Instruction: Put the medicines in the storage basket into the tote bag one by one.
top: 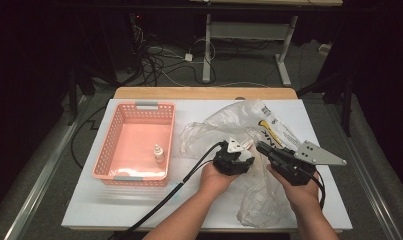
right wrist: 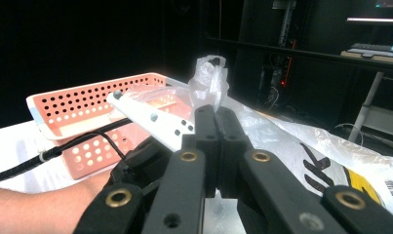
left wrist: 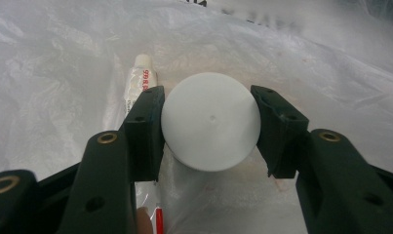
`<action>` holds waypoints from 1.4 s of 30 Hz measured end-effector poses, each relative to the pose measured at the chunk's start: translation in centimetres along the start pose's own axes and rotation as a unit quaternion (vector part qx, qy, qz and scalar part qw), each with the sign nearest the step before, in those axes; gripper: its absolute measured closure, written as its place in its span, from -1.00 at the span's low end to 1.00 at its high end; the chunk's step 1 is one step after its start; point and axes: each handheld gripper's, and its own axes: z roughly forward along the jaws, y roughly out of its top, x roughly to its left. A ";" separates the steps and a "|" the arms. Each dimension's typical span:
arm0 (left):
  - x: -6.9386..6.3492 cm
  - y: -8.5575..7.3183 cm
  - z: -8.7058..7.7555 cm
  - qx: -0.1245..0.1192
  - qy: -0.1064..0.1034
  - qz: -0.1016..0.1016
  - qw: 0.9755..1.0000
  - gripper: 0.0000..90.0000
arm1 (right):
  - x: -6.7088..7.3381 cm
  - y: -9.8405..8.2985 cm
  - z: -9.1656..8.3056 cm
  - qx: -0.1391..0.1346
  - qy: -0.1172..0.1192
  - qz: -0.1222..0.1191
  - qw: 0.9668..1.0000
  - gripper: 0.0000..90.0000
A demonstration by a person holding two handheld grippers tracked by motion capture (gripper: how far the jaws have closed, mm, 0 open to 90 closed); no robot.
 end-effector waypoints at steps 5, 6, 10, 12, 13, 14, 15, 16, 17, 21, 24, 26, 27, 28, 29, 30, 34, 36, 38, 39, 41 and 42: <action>0.0 0.2 0.3 -0.001 -0.003 -0.001 1.000 0.05 | 0.0 0.0 0.0 0.000 0.000 0.000 1.000 1.00; -0.1 0.3 0.3 -0.004 -0.003 -0.003 1.000 0.01 | 0.0 0.0 0.0 0.000 0.000 0.000 1.000 1.00; 0.0 0.5 -0.1 -0.008 -0.009 -0.007 1.000 -0.10 | -0.1 0.0 0.0 0.001 -0.001 0.001 1.000 1.00; 0.1 0.5 -0.3 0.000 -0.012 -0.005 1.000 -0.17 | -0.1 0.0 0.0 0.001 -0.001 0.000 1.000 1.00; 0.1 0.4 -0.4 0.006 -0.016 -0.003 1.000 -0.18 | -0.1 -0.1 0.0 0.001 0.000 0.000 1.000 1.00; 0.0 0.3 -0.6 0.008 -0.015 -0.002 1.000 -0.19 | -0.1 -0.1 0.0 0.002 0.000 0.001 1.000 1.00; 0.0 0.3 -0.8 0.009 -0.016 -0.001 1.000 -0.23 | 0.0 -0.1 0.0 0.002 0.000 0.000 1.000 1.00; 0.0 0.1 -1.0 0.006 -0.018 -0.001 1.000 -0.23 | 0.0 -0.1 0.0 0.002 0.000 0.000 1.000 1.00; 0.0 0.0 -1.3 0.005 -0.020 -0.002 1.000 -0.23 | 0.0 -0.1 0.0 0.002 0.000 0.000 1.000 1.00; 0.2 -0.8 -2.2 0.009 -0.029 -0.007 1.000 -0.35 | 0.0 -0.1 0.1 0.003 0.000 -0.002 1.000 1.00; 0.2 -1.3 -3.0 0.014 -0.033 -0.005 0.999 -0.41 | 0.0 -0.1 0.1 0.004 0.000 -0.004 1.000 1.00; 0.1 -1.7 -3.5 0.015 -0.033 -0.001 0.999 -0.46 | 0.1 -0.1 0.1 0.005 0.000 -0.004 1.000 1.00; 0.0 -1.9 -3.8 0.015 -0.033 -0.001 0.999 -0.48 | 0.1 -0.1 0.1 0.004 0.000 -0.004 1.000 1.00; -0.1 -2.1 -4.0 0.015 -0.034 0.001 0.999 -0.48 | 0.1 -0.1 0.1 0.004 0.000 -0.004 1.000 1.00; -0.2 -2.2 -4.3 0.013 -0.036 0.000 0.999 -0.49 | 0.1 -0.1 0.1 0.005 0.000 -0.004 1.000 1.00; -0.3 -2.4 -4.5 0.012 -0.037 -0.002 0.999 -0.54 | 0.1 -0.1 0.1 0.005 0.000 -0.004 1.000 1.00; -0.6 -2.9 -5.4 0.018 -0.042 0.001 0.999 -0.66 | 0.2 -0.1 0.1 0.005 0.000 -0.005 1.000 1.00; -0.6 -3.3 -5.9 0.015 -0.042 0.003 0.999 -0.67 | 0.2 -0.1 0.1 0.006 0.000 -0.005 1.000 1.00; -0.7 -3.6 -6.5 0.014 -0.045 -0.001 0.999 -0.71 | 0.3 -0.1 0.2 0.006 0.001 -0.006 1.000 1.00; -0.7 -3.7 -6.9 0.013 -0.045 0.000 0.999 -0.72 | 0.3 -0.1 0.2 0.006 0.000 -0.006 1.000 1.00; -0.7 -3.9 -7.4 0.014 -0.046 -0.001 0.999 -0.83 | 0.3 -0.1 0.2 0.006 0.000 -0.005 1.000 1.00; -0.7 -4.0 -7.6 0.013 -0.049 -0.004 0.999 -0.86 | 0.3 -0.1 0.2 0.006 0.000 -0.005 1.000 1.00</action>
